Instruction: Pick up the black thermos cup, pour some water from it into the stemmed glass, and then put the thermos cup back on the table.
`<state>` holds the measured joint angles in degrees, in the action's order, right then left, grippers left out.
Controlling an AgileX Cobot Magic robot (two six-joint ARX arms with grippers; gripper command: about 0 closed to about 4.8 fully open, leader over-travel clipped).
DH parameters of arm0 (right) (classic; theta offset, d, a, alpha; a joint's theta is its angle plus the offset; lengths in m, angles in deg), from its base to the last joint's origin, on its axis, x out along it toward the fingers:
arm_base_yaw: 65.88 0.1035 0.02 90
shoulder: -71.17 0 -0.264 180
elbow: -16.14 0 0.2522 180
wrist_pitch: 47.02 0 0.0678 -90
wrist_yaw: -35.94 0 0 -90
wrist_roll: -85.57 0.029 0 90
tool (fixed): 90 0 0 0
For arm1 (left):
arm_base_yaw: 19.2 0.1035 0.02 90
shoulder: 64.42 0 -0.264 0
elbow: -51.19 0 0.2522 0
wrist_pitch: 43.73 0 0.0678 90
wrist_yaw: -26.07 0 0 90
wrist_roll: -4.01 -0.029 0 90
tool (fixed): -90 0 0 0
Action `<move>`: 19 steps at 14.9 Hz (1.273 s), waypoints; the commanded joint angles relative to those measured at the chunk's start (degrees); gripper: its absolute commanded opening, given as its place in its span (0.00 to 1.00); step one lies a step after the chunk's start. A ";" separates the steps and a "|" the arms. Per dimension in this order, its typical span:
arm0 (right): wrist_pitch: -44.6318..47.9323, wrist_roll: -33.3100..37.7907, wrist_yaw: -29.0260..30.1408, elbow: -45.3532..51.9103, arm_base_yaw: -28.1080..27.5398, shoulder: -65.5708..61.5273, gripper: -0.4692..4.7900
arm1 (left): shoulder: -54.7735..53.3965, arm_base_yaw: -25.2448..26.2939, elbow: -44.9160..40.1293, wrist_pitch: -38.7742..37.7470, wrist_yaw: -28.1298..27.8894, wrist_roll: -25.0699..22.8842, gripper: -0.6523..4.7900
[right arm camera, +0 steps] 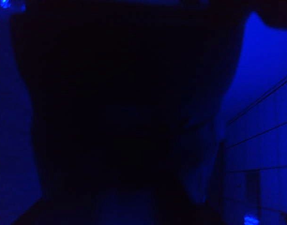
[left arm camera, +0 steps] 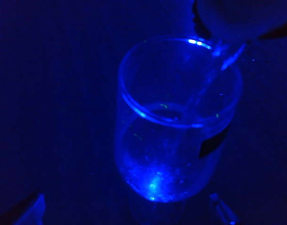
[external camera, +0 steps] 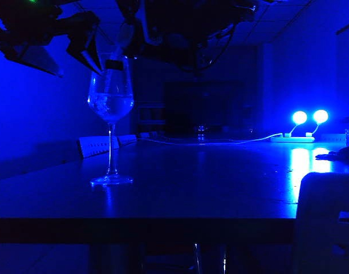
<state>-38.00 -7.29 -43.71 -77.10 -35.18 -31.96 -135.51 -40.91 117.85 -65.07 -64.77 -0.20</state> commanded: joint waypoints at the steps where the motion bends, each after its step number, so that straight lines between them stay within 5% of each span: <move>1: 4.94 -1.75 0.31 -0.85 0.00 0.83 0.40 | 0.07 -0.07 0.28 0.35 0.28 0.17 1.00; 19: 5.77 -1.92 1.16 -0.87 -0.04 0.83 0.40 | 0.07 -0.07 0.28 0.31 0.28 0.20 1.00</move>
<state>-37.78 -8.85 -43.19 -77.10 -35.25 -31.96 -135.51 -40.91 117.85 -65.07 -64.75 -0.20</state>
